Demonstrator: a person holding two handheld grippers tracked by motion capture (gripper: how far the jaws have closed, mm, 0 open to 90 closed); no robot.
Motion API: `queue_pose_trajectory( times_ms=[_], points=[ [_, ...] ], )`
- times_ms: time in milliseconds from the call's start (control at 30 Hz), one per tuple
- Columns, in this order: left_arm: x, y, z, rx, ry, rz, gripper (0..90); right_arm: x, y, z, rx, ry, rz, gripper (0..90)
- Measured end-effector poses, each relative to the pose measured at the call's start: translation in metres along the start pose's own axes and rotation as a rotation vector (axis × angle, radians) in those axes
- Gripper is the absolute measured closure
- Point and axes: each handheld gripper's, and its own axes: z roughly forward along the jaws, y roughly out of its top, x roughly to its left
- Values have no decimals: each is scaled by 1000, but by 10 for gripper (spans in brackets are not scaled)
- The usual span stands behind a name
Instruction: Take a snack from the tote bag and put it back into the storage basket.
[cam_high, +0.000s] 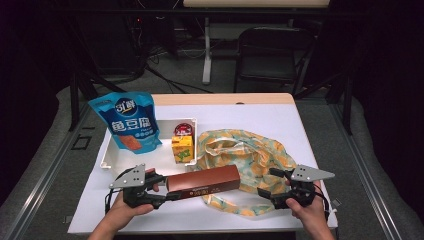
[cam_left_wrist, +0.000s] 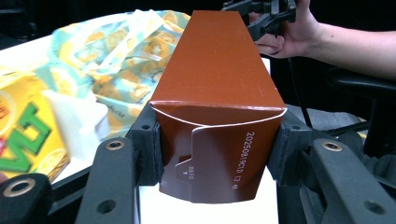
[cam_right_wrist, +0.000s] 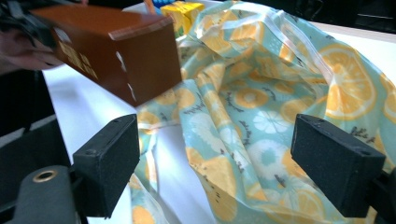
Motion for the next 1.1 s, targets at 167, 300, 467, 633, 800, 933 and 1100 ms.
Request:
queue_pose_trajectory(
  times_ms=[167, 300, 467, 633, 800, 933, 1100],
  points=[
    [0, -4, -19, -18, 39, -10, 482, 0, -2, 0, 9, -13, 1, 158],
    [1, -10, -36, -15, 73, -19, 482, -1, -4, -1, 11, -18, 5, 160],
    [4, -22, -63, -5, 125, -39, 482, -3, -6, -1, 10, -22, 12, 161],
    [4, -30, -85, 0, 176, -49, 482, -3, -6, 1, 16, -22, 15, 160],
    [3, -41, -102, 11, 201, -74, 481, -3, -6, 4, 22, -20, 9, 160],
    [1, -45, -113, 18, 237, -78, 481, -3, -5, 6, 24, -14, 6, 160],
    [3, -51, -124, 9, 297, -88, 481, -3, -4, 8, 19, -9, 13, 160]
  ],
)
